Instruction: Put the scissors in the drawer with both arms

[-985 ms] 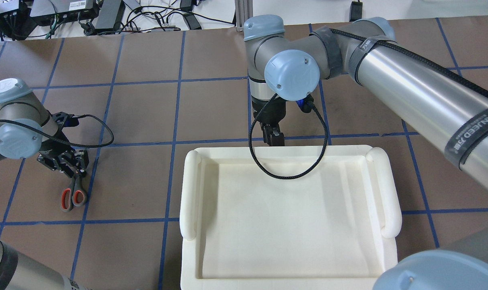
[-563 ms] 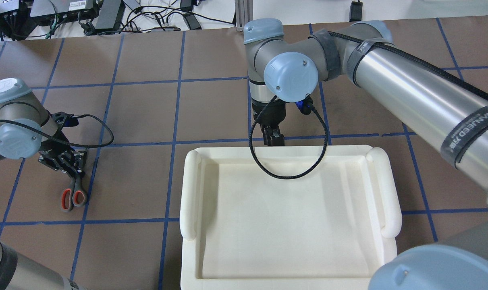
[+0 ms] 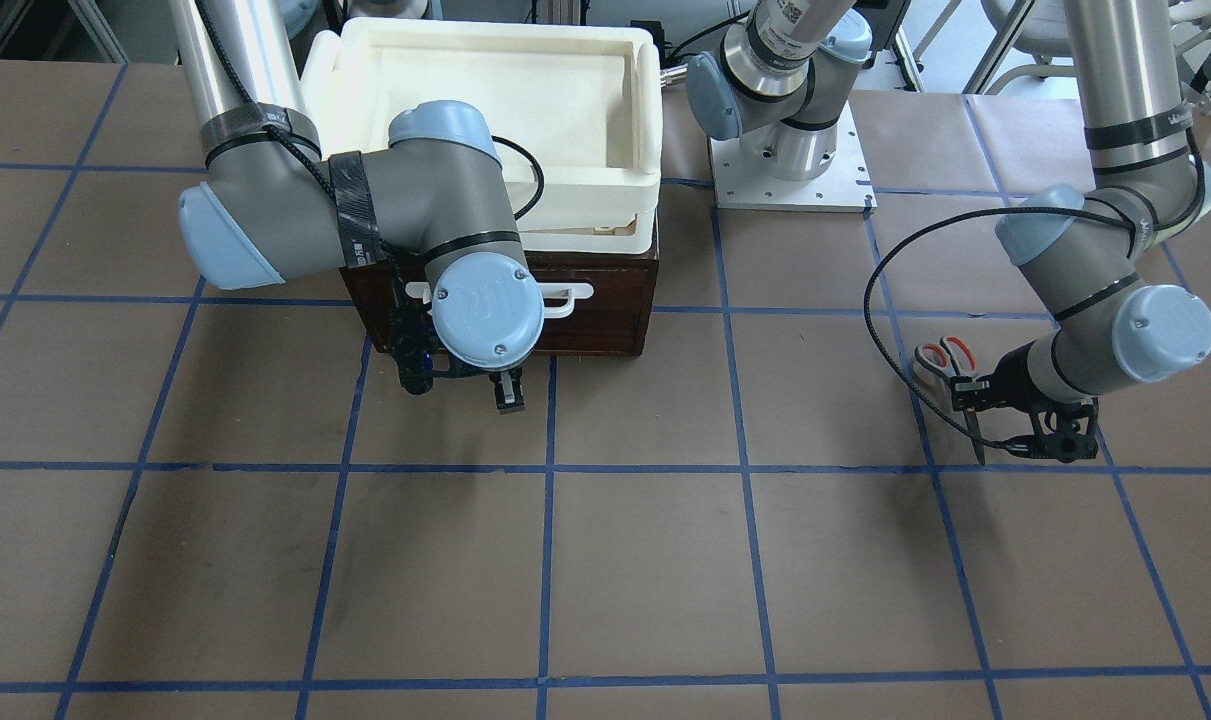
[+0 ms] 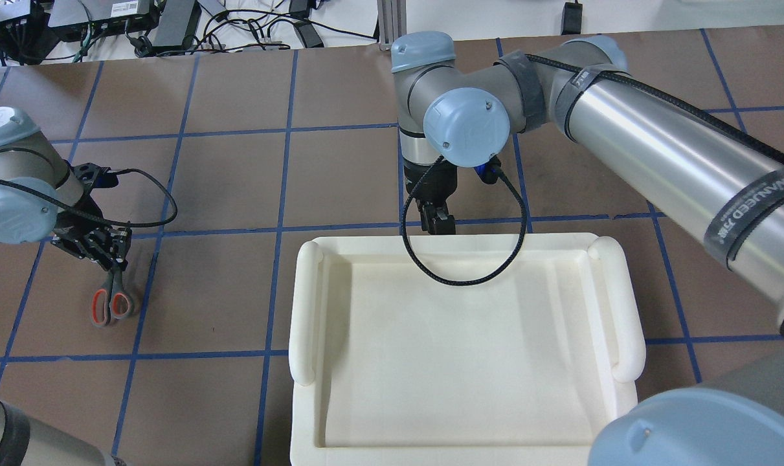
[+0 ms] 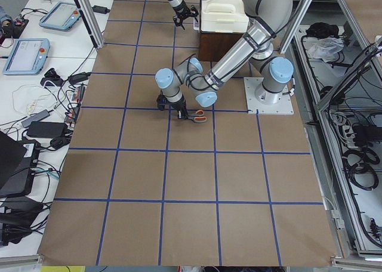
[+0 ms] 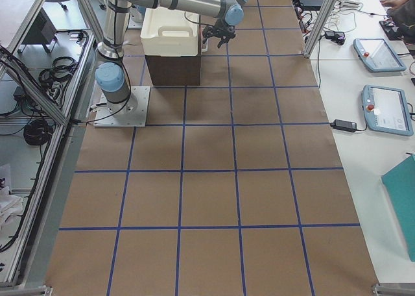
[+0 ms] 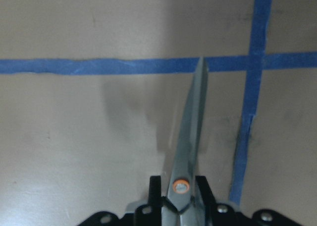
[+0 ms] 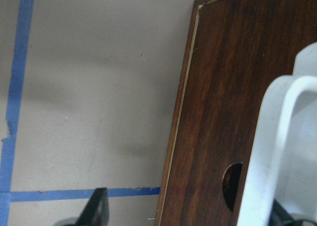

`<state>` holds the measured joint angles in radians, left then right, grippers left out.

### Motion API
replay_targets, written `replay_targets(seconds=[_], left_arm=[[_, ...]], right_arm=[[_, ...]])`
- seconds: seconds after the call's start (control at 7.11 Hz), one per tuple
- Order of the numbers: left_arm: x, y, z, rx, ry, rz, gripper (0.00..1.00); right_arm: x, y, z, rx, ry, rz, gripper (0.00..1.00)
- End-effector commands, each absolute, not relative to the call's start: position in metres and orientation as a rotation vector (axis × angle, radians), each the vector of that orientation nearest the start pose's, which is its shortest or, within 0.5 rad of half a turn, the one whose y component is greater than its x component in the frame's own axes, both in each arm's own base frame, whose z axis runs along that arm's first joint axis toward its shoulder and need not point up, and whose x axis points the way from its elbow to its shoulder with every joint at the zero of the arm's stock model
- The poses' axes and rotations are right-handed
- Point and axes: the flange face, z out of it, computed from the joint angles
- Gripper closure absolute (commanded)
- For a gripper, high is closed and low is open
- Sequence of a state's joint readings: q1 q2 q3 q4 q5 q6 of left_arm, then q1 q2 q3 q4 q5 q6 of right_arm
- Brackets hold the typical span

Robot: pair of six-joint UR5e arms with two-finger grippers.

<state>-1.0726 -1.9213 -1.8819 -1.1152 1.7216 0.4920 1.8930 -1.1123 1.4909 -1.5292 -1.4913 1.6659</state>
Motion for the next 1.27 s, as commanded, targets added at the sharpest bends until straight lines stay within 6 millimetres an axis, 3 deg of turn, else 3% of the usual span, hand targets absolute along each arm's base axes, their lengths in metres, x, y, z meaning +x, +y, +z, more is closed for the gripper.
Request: replay_targets(seconds=[0.0, 0.42, 0.7, 0.84, 1.13], left_arm=[[0.145, -0.537, 0.256, 0.084, 3.085, 0.381, 0.99], [0.091, -0.549, 0.340, 0.476, 3.073, 0.448, 0.99], [0.055, -0.547, 0.385, 0.933, 2.998, 0.486, 0.98], [0.046, -0.545, 0.396, 1.098, 2.952, 0.463, 0.97], [0.038, -0.541, 0.410, 1.096, 2.946, 0.418, 0.97]], right_arm=[[0.329, -0.539, 0.273, 2.057, 2.634, 0.411, 0.00], [0.330, -0.545, 0.280, 2.019, 2.631, 0.380, 0.00], [0.329, -0.550, 0.281, 1.984, 2.634, 0.353, 0.00], [0.326, -0.553, 0.284, 1.951, 2.653, 0.337, 0.00], [0.328, -0.567, 0.284, 1.934, 2.651, 0.314, 0.00]])
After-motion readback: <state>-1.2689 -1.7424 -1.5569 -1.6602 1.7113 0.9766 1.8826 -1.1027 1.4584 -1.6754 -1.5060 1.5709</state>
